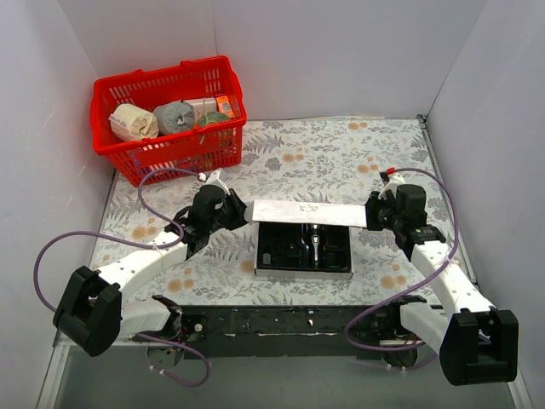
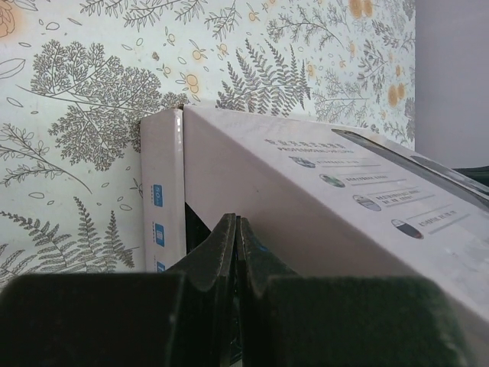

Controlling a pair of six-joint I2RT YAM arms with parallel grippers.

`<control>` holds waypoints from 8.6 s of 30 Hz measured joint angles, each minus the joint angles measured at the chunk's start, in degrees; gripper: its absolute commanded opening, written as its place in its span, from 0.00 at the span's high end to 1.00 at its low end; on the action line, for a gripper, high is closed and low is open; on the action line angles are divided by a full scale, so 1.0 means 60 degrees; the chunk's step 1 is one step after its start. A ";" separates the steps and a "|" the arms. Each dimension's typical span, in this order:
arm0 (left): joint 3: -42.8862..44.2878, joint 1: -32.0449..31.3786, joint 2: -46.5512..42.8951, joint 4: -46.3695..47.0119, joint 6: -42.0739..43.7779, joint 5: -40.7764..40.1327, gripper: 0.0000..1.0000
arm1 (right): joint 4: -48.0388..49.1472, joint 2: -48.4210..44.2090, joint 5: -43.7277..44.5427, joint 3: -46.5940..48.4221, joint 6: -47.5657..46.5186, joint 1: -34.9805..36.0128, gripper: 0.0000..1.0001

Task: Sort the hair-cutting tools

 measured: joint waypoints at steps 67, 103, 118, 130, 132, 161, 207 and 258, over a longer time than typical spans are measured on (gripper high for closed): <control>0.2969 -0.0659 0.0608 -0.2430 0.0175 0.1166 1.00 | -0.2000 -0.2455 -0.0084 0.1202 -0.0233 0.1319 0.99; 0.0368 -0.0754 0.1315 -0.3260 -0.0317 -0.1971 1.00 | -0.2102 -0.2557 0.3756 -0.1942 0.2073 0.1494 0.99; 0.0284 -0.0732 0.2331 -0.2040 -0.0135 -0.1279 1.00 | -0.0299 -0.0769 0.2397 -0.2215 0.2229 0.1479 0.99; 0.1333 0.0262 0.4102 -0.0976 0.0244 -0.0146 1.00 | 0.0936 0.1585 0.1920 -0.1719 0.2208 0.1461 0.99; 0.1610 0.0404 0.4357 -0.0943 0.0306 -0.0098 1.00 | 0.1024 0.2004 0.1938 -0.1432 0.2175 0.1443 0.99; 0.2925 0.1402 0.5045 -0.1053 0.0433 -0.0164 1.00 | 0.1665 0.6211 0.1774 0.2248 0.0703 0.1326 0.99; 0.0346 0.0994 0.0342 -0.2623 0.0251 -0.0219 1.00 | -0.0692 0.0772 0.2783 0.0084 0.0255 0.1599 0.99; 0.0499 0.0743 0.1093 -0.2084 0.0084 -0.0113 0.94 | 0.0667 0.1089 0.2269 -0.0342 0.0222 0.1821 0.86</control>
